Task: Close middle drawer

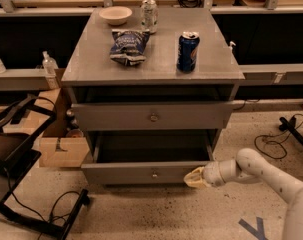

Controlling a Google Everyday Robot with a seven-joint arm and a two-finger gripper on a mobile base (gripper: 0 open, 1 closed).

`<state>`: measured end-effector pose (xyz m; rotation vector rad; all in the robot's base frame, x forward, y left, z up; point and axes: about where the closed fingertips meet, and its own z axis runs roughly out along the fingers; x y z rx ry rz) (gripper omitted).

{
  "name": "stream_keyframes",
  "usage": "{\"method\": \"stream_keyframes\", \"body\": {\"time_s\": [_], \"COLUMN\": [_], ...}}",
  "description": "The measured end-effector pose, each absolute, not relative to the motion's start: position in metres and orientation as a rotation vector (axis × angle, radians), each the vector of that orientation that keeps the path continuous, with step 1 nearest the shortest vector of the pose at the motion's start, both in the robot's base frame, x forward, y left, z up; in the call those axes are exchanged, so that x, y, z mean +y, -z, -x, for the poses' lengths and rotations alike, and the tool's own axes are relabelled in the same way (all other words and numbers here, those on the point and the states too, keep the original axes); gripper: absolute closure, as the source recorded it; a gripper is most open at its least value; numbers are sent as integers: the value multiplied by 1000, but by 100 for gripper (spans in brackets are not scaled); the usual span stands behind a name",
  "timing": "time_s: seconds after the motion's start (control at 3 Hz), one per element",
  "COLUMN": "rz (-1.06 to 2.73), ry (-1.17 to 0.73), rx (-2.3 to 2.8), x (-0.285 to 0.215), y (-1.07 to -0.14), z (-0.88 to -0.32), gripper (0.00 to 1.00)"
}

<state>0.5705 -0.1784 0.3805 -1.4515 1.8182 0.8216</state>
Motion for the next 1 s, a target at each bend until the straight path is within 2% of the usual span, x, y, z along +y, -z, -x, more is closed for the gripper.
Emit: {"method": "stream_keyframes", "body": {"time_s": [0.33,1.0], "rz": [1446,1433], "ry": [-826,-867], "rx": [1803,1785], "x": [-181,-168], "y": [-377,-359], "z": [-608,-617], "gripper": [100,100]}}
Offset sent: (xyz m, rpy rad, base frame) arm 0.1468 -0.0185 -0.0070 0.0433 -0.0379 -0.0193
